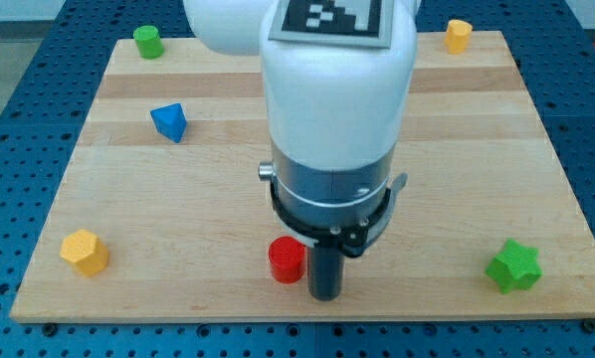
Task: Push the red circle diagonally to the top right side of the yellow hexagon
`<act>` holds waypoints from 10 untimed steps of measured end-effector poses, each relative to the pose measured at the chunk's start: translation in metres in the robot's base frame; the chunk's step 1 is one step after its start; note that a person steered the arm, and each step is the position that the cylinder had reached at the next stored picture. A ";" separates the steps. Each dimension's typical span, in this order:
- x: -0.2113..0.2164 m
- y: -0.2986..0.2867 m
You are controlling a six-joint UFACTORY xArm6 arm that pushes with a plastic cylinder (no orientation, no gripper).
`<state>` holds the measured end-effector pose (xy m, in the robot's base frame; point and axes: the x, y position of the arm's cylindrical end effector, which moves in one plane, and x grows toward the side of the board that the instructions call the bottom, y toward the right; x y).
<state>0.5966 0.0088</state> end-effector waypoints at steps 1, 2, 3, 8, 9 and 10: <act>-0.018 -0.020; -0.018 -0.037; -0.025 -0.054; -0.065 -0.157; -0.083 -0.165; -0.105 -0.172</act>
<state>0.4914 -0.1636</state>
